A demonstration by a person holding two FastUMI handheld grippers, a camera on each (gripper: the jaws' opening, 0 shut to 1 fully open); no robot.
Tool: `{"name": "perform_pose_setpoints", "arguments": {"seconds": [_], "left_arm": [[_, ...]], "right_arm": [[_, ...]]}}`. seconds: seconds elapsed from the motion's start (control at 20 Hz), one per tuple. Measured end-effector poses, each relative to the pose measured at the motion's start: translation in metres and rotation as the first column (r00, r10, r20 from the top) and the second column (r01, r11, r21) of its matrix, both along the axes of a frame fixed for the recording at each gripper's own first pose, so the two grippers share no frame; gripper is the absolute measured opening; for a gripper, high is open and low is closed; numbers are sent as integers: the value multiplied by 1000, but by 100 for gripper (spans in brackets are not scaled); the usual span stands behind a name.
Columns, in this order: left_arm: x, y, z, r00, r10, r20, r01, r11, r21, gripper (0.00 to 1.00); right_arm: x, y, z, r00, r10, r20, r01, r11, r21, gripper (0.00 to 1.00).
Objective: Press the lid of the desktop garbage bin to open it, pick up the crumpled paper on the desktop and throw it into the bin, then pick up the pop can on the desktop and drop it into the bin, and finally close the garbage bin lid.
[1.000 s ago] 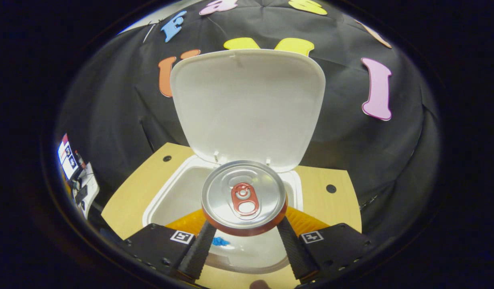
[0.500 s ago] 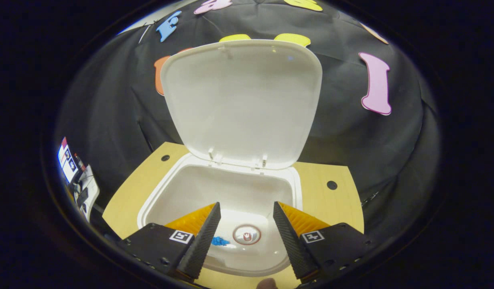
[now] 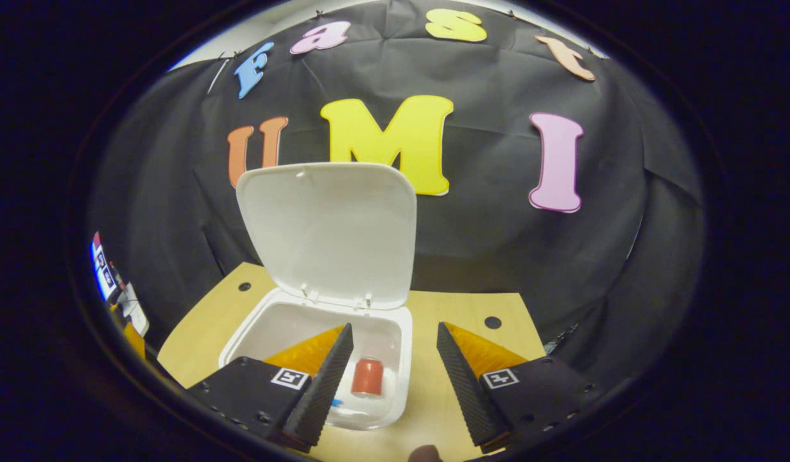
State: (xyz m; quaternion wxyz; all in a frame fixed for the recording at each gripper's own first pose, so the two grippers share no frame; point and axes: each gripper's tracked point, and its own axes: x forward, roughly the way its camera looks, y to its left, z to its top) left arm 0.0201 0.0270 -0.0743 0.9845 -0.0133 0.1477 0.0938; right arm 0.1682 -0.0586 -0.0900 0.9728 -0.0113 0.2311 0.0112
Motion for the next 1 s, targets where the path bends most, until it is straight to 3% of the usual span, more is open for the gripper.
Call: {"name": "perform_pose_setpoints", "arguments": {"seconds": [0.55, 1.0], "left_arm": [[9, -6, 1, 995, -91, 29, 91, 996, 11, 100], [20, 7, 25, 992, -82, 92, 79, 996, 27, 100]], "right_arm": [[-11, 33, 110, 983, -9, 185, -2, 998, 59, 86], [32, 75, 156, 963, 5, 270, -21, 998, 55, 87]]}}
